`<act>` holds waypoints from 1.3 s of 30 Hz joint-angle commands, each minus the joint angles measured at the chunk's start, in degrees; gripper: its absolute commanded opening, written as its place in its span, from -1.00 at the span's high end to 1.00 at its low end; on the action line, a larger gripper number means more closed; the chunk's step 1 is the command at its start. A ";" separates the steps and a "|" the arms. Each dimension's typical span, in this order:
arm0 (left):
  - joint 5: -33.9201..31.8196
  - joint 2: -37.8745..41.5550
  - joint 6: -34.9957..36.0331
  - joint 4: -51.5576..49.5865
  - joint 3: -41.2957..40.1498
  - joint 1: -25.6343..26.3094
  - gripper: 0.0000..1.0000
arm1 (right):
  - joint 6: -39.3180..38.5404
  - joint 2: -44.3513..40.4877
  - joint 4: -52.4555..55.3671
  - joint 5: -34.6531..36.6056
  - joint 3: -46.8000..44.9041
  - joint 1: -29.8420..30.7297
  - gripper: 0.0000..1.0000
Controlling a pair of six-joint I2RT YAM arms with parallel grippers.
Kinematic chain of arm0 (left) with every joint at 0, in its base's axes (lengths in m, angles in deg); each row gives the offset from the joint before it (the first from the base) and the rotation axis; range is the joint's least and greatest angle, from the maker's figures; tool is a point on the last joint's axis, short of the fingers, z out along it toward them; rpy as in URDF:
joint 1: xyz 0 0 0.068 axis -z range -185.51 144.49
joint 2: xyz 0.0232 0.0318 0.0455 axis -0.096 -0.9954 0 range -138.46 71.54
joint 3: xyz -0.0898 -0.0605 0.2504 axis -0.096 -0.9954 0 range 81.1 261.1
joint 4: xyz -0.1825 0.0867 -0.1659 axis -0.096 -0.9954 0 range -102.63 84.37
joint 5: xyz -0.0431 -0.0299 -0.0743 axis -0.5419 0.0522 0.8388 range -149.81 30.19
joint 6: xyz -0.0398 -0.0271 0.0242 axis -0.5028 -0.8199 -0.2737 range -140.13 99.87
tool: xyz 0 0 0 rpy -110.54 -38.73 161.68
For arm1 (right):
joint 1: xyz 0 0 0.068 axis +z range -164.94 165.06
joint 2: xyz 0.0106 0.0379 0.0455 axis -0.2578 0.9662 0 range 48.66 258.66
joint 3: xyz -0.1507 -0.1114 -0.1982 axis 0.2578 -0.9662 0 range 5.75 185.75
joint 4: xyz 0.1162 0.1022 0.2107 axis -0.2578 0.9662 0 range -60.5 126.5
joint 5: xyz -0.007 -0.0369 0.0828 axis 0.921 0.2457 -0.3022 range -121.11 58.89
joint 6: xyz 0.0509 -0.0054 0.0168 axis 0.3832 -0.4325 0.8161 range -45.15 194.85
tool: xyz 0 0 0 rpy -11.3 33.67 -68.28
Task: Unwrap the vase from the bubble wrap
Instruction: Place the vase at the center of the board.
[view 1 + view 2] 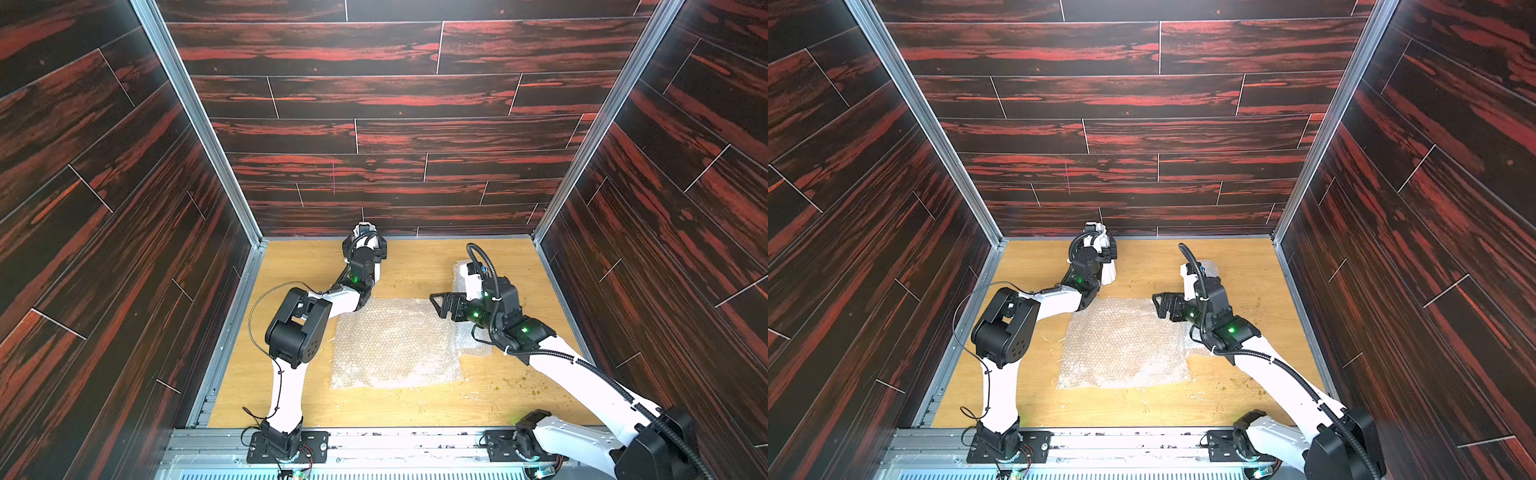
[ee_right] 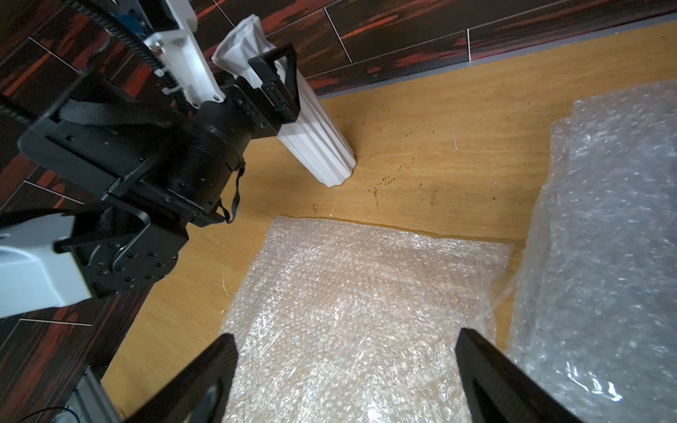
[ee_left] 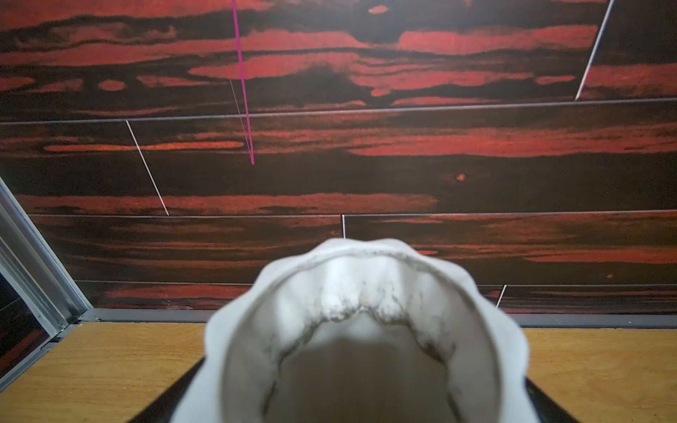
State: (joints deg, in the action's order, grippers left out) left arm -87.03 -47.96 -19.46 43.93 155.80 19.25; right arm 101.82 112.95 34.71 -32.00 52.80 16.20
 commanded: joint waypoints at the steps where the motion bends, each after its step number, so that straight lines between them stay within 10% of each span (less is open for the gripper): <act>1: -0.30 4.37 0.35 -0.62 0.55 -0.40 -0.97 | -0.14 -1.97 0.05 0.57 -1.34 0.29 -0.92; 39: 1.62 17.29 -1.27 -9.52 -9.49 1.95 -0.99 | -1.79 -8.10 1.87 1.19 -2.31 0.33 -0.93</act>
State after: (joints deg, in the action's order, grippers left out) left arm -86.12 -34.13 -20.05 35.98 146.77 20.84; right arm 100.68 106.55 36.05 -31.49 51.20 16.20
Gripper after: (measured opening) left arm 0.997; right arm 0.962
